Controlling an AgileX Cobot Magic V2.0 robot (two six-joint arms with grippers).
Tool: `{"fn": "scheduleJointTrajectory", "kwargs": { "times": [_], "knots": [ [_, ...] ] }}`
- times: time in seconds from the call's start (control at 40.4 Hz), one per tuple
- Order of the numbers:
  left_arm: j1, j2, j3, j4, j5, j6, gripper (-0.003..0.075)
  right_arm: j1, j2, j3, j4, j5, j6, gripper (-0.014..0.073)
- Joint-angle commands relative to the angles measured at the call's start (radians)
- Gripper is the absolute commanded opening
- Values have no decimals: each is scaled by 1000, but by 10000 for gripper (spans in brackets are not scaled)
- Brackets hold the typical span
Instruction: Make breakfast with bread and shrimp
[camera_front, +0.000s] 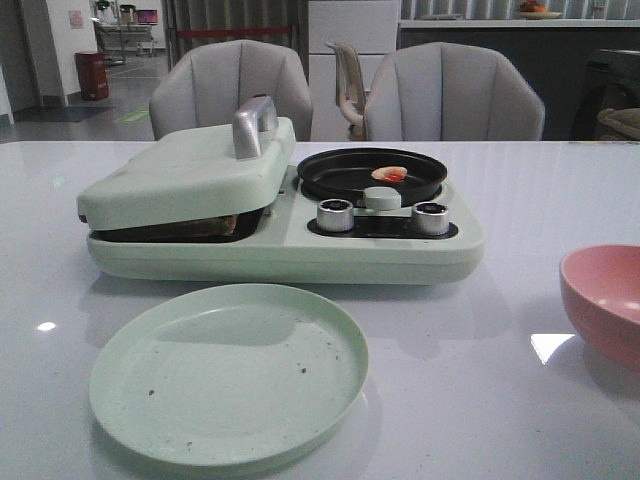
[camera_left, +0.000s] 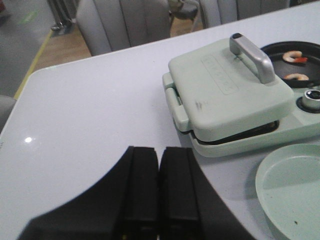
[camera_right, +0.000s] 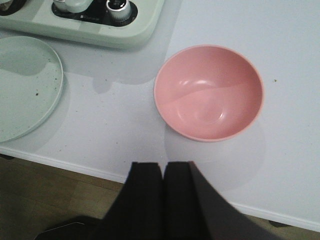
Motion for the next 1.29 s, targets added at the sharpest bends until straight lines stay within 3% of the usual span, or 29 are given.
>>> {"fn": "scheduleJointTrajectory", "kwargs": {
  "times": [0.0, 0.223, 0.471, 1.264],
  "knots": [
    [57, -105, 109, -63, -189, -2, 101, -3, 3, -27, -13, -60, -9, 44],
    [113, -286, 349, -118, -410, -2, 101, -3, 3, -27, -13, -60, -9, 44],
    [113, -326, 452, -123, -622, -2, 101, -3, 3, -27, -13, -60, -9, 44],
    [111, -324, 452, -123, -604, -2, 101, -3, 3, -27, -13, -60, -9, 44]
  ]
}}
